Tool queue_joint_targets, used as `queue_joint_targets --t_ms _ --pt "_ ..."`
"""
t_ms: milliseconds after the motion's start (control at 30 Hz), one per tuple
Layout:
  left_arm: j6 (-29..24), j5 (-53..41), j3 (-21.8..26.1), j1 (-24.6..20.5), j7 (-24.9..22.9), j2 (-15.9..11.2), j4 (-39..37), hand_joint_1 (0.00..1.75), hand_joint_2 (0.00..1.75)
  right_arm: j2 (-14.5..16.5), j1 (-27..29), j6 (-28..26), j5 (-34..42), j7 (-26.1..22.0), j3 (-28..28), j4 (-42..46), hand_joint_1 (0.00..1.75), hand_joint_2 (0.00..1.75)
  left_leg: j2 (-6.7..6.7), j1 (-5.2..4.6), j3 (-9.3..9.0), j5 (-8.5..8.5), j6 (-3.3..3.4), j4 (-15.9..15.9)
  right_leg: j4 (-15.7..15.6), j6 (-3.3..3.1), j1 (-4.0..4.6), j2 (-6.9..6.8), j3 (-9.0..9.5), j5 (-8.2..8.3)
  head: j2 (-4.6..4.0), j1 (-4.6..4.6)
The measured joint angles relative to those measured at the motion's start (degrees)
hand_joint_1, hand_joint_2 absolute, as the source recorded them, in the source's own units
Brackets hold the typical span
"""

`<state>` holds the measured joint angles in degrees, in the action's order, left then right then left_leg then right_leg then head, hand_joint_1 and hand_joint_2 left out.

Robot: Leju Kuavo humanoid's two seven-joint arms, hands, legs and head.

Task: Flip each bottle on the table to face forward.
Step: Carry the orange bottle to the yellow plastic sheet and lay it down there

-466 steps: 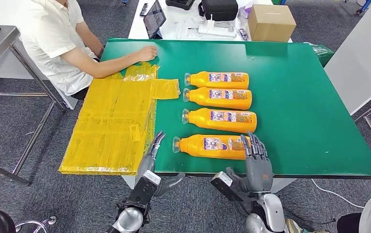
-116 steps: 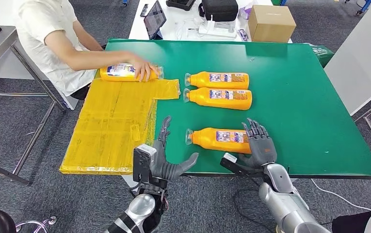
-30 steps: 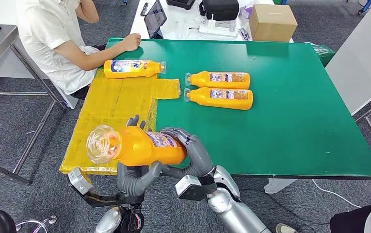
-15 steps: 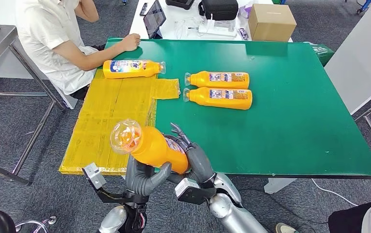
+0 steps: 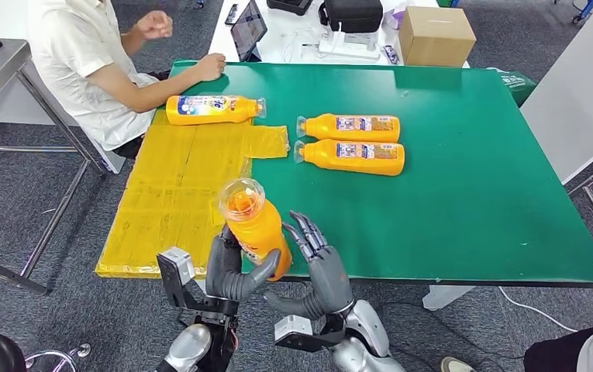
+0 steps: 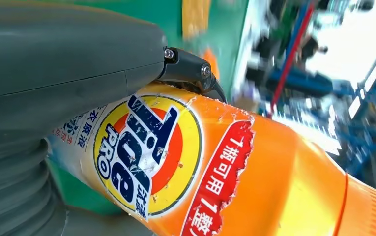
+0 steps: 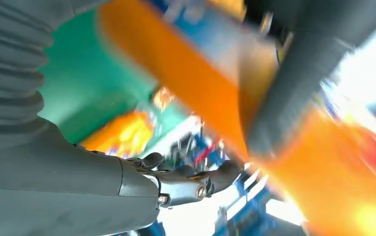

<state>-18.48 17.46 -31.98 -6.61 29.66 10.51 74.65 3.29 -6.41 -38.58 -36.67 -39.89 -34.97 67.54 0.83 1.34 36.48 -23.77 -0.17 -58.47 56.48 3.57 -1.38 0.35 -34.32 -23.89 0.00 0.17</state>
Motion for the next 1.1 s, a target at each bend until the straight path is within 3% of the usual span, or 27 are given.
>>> queue_joint_targets --t_ms 167,367,467,567,767,933,1100 --pt "-8.13 -4.38 3.74 -0.12 0.09 -0.61 -0.9 1.75 1.75 1.64 6.54 -1.21 -7.51 -0.01 7.3 10.89 0.0 0.0 0.01 0.0 0.02 -0.01 0.0 0.0 0.0 -0.01 0.0 0.0 -0.02 -0.01 0.0 0.01" --pt "-15.17 -9.75 8.55 -1.39 0.54 -1.59 -0.9 1.75 1.75 4.12 11.16 -1.56 -8.91 -0.07 15.65 23.55 0.0 0.0 0.01 0.0 0.02 0.0 0.0 0.0 0.0 -0.01 0.0 -0.01 -0.01 0.0 0.0 0.01" --pt "-18.87 -19.22 9.86 -2.49 -0.61 -2.07 -1.17 1.75 1.75 5.1 12.01 -1.57 -8.22 -0.07 17.9 27.41 0.0 0.0 0.01 0.0 0.01 0.01 0.0 0.0 0.0 0.0 0.0 -0.01 0.0 0.01 0.0 0.01" --pt "-21.07 -35.59 11.74 -4.53 -3.99 -2.34 -3.5 1.75 1.75 5.8 12.08 -1.57 -6.88 -0.08 18.66 29.32 0.0 0.0 0.01 0.0 -0.02 0.02 0.0 0.0 0.0 0.0 0.0 -0.01 0.03 0.01 0.0 0.01" --pt "-20.43 -57.15 14.33 -11.89 -13.96 -2.42 -15.15 1.75 1.75 6.41 11.31 -1.57 -4.21 -0.09 18.49 29.65 0.0 0.0 0.01 0.01 -0.05 0.06 -0.01 0.0 0.01 0.0 0.0 -0.01 0.05 0.03 0.0 0.01" --pt "-15.44 -64.84 14.03 -19.02 -21.01 -2.5 -26.74 1.75 1.75 6.48 10.24 -1.56 -1.69 -0.09 17.39 29.12 0.0 0.0 0.01 0.0 -0.04 0.07 0.0 0.0 0.03 0.0 0.0 0.0 0.06 0.05 0.0 0.01" --pt "-10.81 -67.68 13.58 -24.87 -24.89 -2.54 -36.03 1.75 1.75 6.38 9.46 -1.56 0.92 -0.09 16.0 28.14 0.0 0.0 0.01 0.0 -0.03 0.07 0.0 0.0 0.03 0.0 0.0 0.0 0.06 0.05 0.0 0.01"
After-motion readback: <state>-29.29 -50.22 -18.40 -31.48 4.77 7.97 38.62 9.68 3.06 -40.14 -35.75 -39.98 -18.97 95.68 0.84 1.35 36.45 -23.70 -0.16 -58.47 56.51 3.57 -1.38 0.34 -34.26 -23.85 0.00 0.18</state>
